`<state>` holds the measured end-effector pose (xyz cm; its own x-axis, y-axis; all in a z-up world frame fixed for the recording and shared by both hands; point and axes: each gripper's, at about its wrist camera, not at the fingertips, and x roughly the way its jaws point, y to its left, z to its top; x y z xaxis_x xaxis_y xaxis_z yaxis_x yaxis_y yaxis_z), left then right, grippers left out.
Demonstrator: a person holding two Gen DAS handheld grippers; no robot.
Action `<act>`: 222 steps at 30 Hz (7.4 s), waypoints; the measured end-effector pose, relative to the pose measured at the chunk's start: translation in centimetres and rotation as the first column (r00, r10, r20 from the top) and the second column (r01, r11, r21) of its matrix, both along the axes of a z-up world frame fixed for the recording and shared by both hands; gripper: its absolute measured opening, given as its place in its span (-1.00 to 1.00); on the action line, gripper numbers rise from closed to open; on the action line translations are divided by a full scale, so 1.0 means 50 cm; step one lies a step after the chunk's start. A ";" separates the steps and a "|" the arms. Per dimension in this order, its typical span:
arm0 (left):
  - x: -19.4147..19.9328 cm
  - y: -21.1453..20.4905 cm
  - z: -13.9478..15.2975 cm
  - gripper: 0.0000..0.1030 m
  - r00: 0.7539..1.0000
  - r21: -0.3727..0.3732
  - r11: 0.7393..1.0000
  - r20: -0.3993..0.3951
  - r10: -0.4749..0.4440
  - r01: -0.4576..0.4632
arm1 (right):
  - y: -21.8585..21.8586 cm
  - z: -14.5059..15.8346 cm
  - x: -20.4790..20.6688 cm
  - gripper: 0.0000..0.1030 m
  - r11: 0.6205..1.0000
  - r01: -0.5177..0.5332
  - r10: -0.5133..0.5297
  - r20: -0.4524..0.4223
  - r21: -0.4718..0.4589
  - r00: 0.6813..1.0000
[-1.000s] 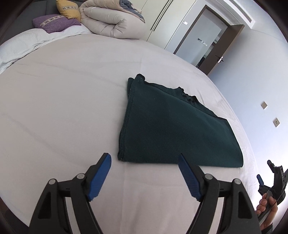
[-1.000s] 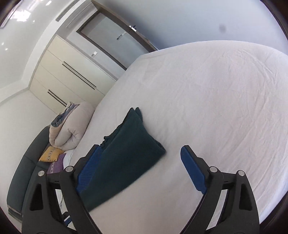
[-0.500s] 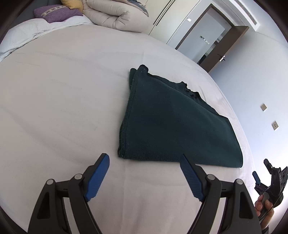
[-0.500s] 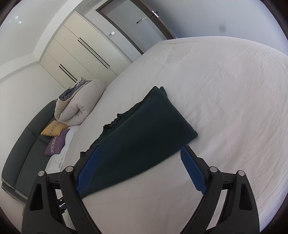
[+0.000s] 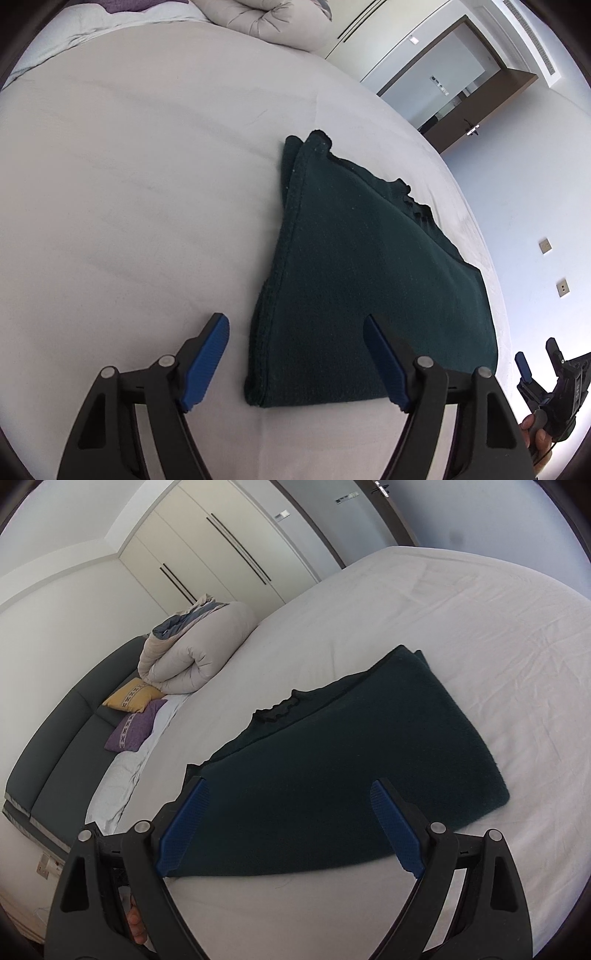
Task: Fold small clothes
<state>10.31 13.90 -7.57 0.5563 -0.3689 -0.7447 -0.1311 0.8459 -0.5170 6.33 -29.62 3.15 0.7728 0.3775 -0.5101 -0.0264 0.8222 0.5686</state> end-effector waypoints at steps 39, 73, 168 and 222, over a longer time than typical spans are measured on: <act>0.099 -0.085 0.026 -0.72 0.992 0.217 0.969 -0.079 -0.102 0.117 | 0.291 -0.172 0.338 0.71 0.931 -0.359 0.363 -0.221 0.060 0.905; 0.149 -0.520 0.166 -0.75 0.882 0.130 0.882 0.077 -0.464 0.453 | -0.006 -0.148 0.402 0.72 0.745 -0.247 0.403 -0.124 0.620 0.907; 0.206 -0.556 0.175 0.10 0.807 0.174 0.849 0.263 -0.529 0.499 | -0.256 -0.004 0.209 -0.62 0.988 -0.149 0.139 -0.190 -0.043 0.972; 0.121 -0.310 0.218 -0.18 0.885 0.237 0.864 0.035 -0.464 0.444 | 0.064 0.099 0.120 -0.61 0.919 -0.253 0.206 -0.180 -0.303 0.962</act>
